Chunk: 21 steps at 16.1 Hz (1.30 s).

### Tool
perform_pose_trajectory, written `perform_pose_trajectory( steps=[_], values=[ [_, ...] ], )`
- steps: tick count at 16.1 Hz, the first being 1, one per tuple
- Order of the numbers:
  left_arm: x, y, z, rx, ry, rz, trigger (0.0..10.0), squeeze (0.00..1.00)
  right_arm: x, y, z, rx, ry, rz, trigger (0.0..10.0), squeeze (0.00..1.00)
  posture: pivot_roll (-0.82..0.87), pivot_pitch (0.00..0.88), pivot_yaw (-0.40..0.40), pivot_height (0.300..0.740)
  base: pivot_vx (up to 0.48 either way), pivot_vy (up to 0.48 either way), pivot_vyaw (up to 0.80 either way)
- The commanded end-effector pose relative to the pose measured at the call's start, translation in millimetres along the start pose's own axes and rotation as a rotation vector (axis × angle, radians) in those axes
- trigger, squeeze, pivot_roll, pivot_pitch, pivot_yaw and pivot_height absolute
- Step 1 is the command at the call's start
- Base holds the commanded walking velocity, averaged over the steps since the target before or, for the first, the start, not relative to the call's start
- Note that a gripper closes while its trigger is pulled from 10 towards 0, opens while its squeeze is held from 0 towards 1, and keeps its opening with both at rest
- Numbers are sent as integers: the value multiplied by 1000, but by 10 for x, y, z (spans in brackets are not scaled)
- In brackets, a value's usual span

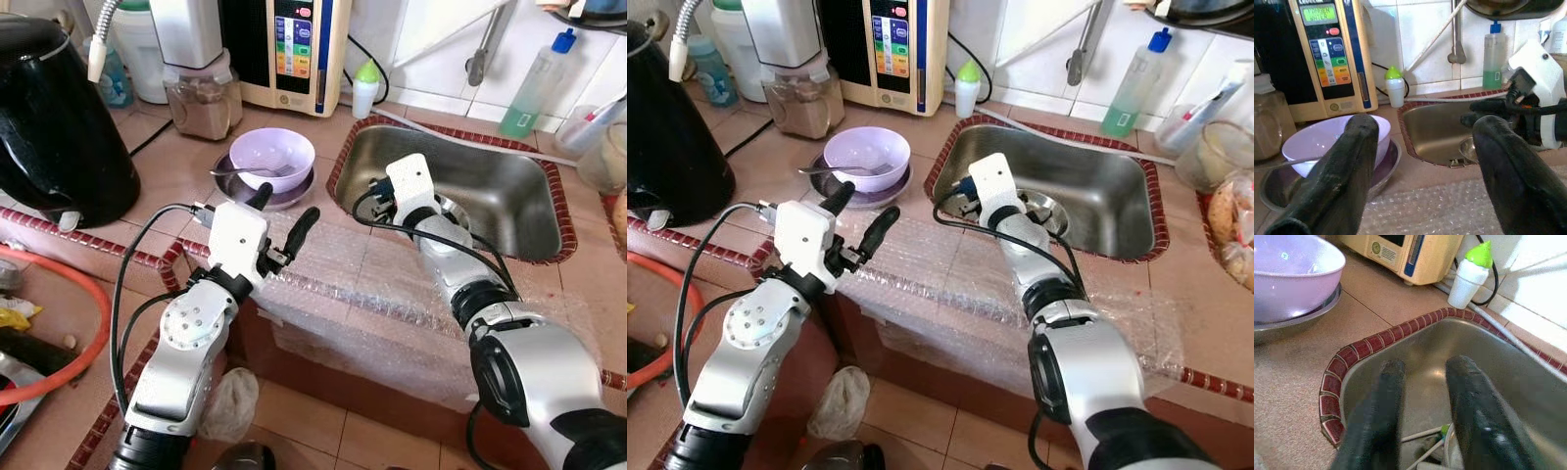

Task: Kitchen organization

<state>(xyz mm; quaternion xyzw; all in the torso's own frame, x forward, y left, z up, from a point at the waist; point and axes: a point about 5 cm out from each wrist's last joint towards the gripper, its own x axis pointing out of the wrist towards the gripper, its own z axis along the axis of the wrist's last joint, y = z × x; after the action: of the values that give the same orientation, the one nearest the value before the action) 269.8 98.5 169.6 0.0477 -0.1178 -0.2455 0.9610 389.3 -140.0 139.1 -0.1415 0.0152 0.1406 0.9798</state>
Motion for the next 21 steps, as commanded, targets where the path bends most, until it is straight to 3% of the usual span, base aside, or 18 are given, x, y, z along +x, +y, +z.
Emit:
perform_pose_trajectory(
  steps=[1, 3, 4, 5, 7, 10, 14, 15, 16, 18, 21],
  values=[
    [-22, 27, 47, 24, -22, 52, 10000, 1000, -34, -73, -2, 41, -33, -9, 10000, 1000, 106, 0, -15, 740, 0, 0, 0],
    [-55, 96, 48, 26, -28, 152, 10000, 1000, -124, -122, -95, 94, -62, -16, 10000, 1000, 79, 0, -7, 740, 0, 0, 0],
    [-93, 120, 14, 46, -9, 190, 10000, 557, -196, -139, -169, 100, -74, -32, 10000, 1000, 71, 0, -6, 740, 0, 0, 0],
    [-127, 137, -20, 44, 9, 210, 10000, 0, -252, -144, -221, 116, -84, -51, 10000, 1000, 65, 0, -5, 740, 0, 0, 0],
    [-189, 168, -76, 23, 34, 238, 10000, 0, -354, -122, -295, 147, -107, -76, 10000, 1000, 55, 0, -3, 740, 0, 0, 0],
    [-399, 332, -199, 19, 86, 379, 10000, 0, -788, 51, -480, 197, -149, -183, 10000, 1000, 31, 0, 4, 740, 0, 0, 0],
    [-361, 378, -154, -7, 54, 405, 10000, 0, -919, 148, -484, 222, -139, -217, 10000, 1000, 21, 0, 8, 740, 0, 0, -281],
    [-392, 373, -166, -20, 70, 405, 10000, 0, -956, 153, -479, 230, -134, -230, 10000, 761, 13, 0, 22, 740, 0, 0, -613],
    [-427, 346, -183, -32, 81, 393, 10000, 0, -999, 143, -475, 230, -124, -237, 10000, 0, 10, 0, 25, 740, 0, 0, -625],
    [-480, 298, -219, -37, 94, 369, 10000, 0, -1085, 108, -493, 240, -88, -266, 10000, 0, 8, 0, 21, 740, 0, 0, -625],
    [-478, 307, -194, -38, 83, 381, 10000, 0, -1080, 118, -461, 245, -76, -253, 10000, 0, 9, 0, 13, 740, 0, 0, 0]
  ],
)
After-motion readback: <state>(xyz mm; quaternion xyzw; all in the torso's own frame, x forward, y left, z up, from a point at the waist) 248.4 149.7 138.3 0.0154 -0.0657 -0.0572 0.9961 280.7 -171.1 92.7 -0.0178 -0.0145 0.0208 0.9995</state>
